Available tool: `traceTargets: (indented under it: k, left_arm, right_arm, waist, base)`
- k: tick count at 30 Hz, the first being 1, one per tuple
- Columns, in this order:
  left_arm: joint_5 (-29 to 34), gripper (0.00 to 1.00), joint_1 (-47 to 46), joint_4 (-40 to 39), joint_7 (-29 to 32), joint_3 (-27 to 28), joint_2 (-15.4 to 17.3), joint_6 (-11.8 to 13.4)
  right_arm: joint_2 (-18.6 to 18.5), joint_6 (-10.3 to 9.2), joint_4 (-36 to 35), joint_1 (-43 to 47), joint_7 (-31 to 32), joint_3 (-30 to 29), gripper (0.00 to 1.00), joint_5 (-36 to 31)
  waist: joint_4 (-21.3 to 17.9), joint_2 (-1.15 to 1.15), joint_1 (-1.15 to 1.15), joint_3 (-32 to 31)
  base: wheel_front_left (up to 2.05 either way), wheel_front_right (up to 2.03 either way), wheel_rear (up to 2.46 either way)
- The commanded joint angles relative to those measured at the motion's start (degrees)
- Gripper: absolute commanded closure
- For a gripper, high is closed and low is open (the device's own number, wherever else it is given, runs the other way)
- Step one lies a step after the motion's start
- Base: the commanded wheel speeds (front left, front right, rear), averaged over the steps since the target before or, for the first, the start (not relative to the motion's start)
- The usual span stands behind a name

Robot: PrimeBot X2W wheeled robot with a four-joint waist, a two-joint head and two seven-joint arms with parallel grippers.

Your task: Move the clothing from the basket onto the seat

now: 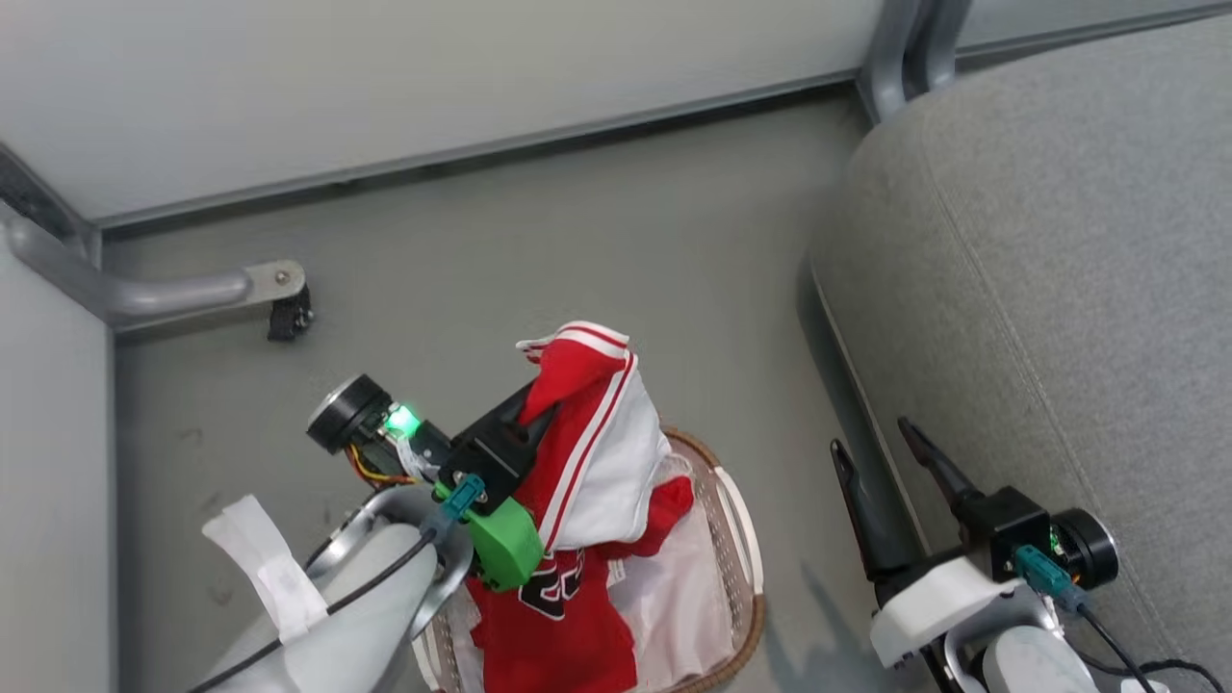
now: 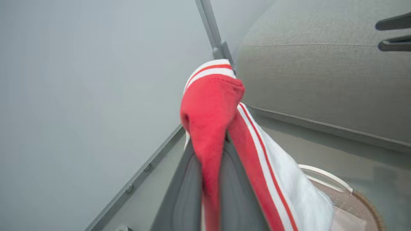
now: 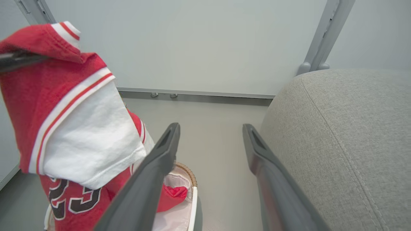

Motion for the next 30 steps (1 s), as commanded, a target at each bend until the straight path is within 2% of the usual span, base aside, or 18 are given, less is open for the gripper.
traceTargets:
  k: [1,7,11,16,22,30]
  left_arm:
    - [0.4,1.00,-1.7,-1.2,0.0,-0.9,1.2,-0.1]
    - [-0.6,1.00,-8.4,-6.0,0.9,-4.8,6.1,-0.1]
    - [-2.4,1.00,-14.3,-9.1,2.6,-5.6,9.7,0.0]
    - [-3.9,1.00,-20.3,-11.4,4.2,-7.1,12.5,0.0]
    - [-5.7,1.00,-27.0,-10.9,4.0,-9.0,13.6,0.0]
    - [-7.0,1.00,-33.5,-9.6,2.8,-12.0,12.2,0.0]
  right_arm:
    - [-0.2,-0.04,0.3,1.6,-0.1,0.0,0.00,-0.2]
    - [-0.2,-0.04,0.5,4.3,-0.1,0.3,0.00,-0.1]
    - [-0.2,-0.04,0.0,4.0,-0.1,1.0,0.00,-0.2]
    - [-0.2,-0.04,-0.6,2.8,-0.1,2.3,0.00,-0.6]
    - [-0.2,-0.04,-0.8,0.6,-0.1,5.1,0.00,-1.2]
    - [-0.2,-0.04,1.2,-4.8,-0.1,10.7,0.00,-2.0]
  waist:
    - [2.7,0.00,0.00,-8.5]
    - [2.4,0.00,0.00,-12.2]
    - [1.8,0.00,0.00,-12.9]
    - [1.3,0.00,0.00,-13.1]
    - [1.1,0.00,0.00,-13.2]
    - [1.8,0.00,0.00,-13.5]
  base:
    - [0.00,0.00,0.00]
    - [0.00,0.00,0.00]
    - [0.00,0.00,0.00]
    - [0.00,0.00,0.00]
    - [0.00,0.00,0.00]
    - [0.00,0.00,0.00]
